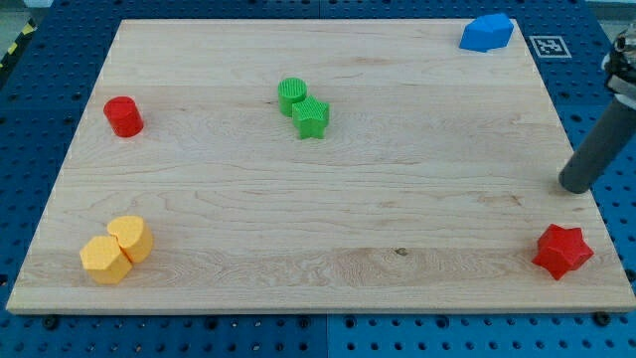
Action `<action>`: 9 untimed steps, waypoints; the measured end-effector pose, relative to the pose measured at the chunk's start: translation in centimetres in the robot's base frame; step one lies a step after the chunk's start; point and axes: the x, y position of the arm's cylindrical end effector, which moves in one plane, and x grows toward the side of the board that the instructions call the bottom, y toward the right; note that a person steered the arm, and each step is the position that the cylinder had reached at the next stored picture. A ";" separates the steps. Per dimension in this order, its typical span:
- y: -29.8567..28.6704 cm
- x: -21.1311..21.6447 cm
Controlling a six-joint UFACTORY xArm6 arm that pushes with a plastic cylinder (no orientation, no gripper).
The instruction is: Slide the red star to the red circle
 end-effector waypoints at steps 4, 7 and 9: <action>2.8 9.9; -6.7 9.8; -12.8 6.3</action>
